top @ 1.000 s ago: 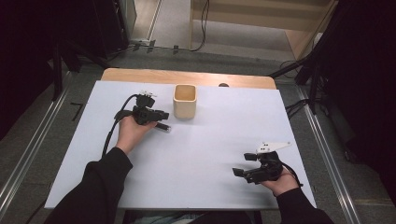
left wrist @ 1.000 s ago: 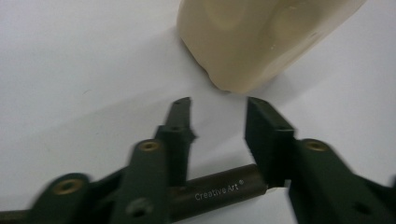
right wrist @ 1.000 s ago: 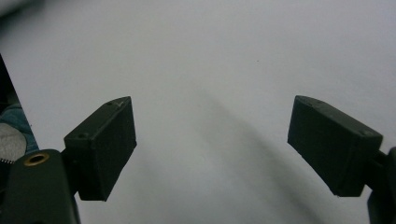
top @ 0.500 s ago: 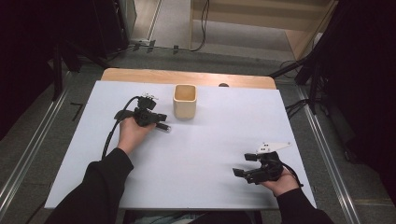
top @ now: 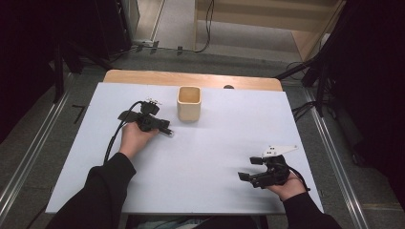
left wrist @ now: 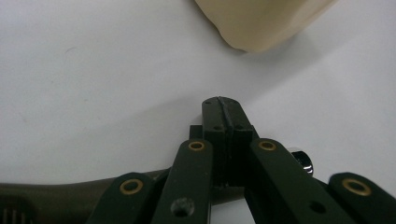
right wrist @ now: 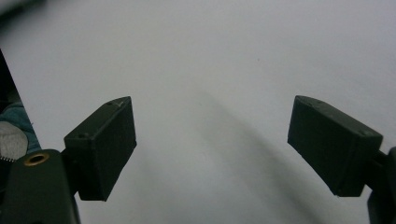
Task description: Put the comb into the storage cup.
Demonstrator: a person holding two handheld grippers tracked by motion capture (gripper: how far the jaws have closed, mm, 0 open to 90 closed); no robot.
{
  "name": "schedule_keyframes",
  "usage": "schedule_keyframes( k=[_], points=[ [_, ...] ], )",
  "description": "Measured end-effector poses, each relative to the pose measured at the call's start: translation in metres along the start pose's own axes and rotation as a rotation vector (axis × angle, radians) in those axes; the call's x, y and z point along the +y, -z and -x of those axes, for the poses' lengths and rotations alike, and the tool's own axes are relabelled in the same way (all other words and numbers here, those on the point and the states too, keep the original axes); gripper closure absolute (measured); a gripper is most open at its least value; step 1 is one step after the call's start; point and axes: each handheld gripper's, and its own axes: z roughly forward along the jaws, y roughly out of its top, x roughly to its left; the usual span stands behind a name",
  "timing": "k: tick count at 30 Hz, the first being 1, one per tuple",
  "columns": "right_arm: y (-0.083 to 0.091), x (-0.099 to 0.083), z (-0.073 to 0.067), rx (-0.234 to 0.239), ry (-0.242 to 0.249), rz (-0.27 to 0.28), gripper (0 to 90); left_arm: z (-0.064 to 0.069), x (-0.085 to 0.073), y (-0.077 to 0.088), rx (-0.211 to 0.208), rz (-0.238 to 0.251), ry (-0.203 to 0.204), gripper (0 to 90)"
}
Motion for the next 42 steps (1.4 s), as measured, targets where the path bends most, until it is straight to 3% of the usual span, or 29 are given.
schedule_keyframes(
  k=[42],
  points=[
    [-0.015, 0.016, -0.003, 0.038, 0.054, -0.019, 13.6, -0.005, -0.031, 0.028, -0.031, -0.038, 0.019, 90.0]
  ],
)
